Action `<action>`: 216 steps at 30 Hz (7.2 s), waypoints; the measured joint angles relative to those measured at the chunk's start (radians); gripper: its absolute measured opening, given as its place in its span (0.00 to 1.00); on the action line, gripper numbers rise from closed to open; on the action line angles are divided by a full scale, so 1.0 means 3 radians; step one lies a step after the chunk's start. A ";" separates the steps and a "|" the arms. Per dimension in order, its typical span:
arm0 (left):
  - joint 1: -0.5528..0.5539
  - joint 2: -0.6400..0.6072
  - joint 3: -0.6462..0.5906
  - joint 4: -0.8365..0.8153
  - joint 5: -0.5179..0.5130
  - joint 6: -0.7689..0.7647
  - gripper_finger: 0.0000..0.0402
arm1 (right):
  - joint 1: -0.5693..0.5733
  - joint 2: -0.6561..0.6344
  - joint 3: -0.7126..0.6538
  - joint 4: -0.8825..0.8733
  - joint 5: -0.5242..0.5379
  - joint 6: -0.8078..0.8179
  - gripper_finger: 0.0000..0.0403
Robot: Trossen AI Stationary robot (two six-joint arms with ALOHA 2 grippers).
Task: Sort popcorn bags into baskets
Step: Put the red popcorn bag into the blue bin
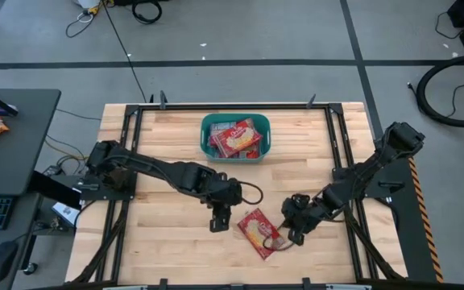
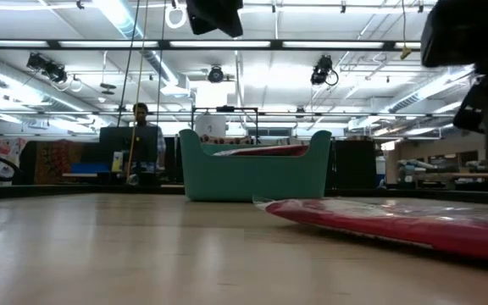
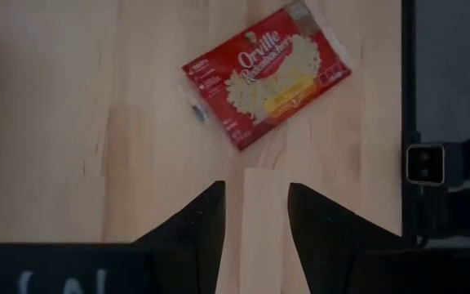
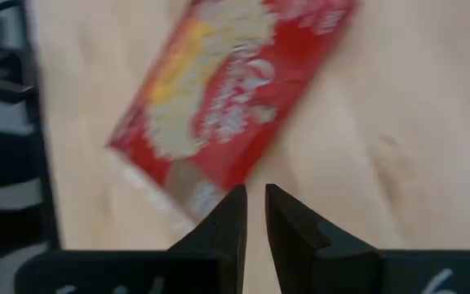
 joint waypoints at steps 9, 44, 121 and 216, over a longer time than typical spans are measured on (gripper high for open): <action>0.0039 -0.0174 0.0005 0.0227 0.0001 -0.0187 0.35 | 0.0147 0.0001 0.0123 0.0075 -0.0009 0.0034 0.13; -0.0030 -0.1179 0.0013 0.0250 -0.0039 0.0152 0.35 | -0.0084 0.1475 0.1494 -0.0686 -0.0333 -0.0028 0.13; -0.0065 -0.1223 0.0005 0.0164 0.0206 0.0177 0.35 | -0.1108 0.1311 0.1837 -0.1145 0.0058 -0.1328 0.02; 0.0656 -0.1804 0.0011 0.0502 -0.1403 0.0862 0.35 | -0.3250 0.1217 0.1849 0.0131 -0.0484 -0.4097 0.38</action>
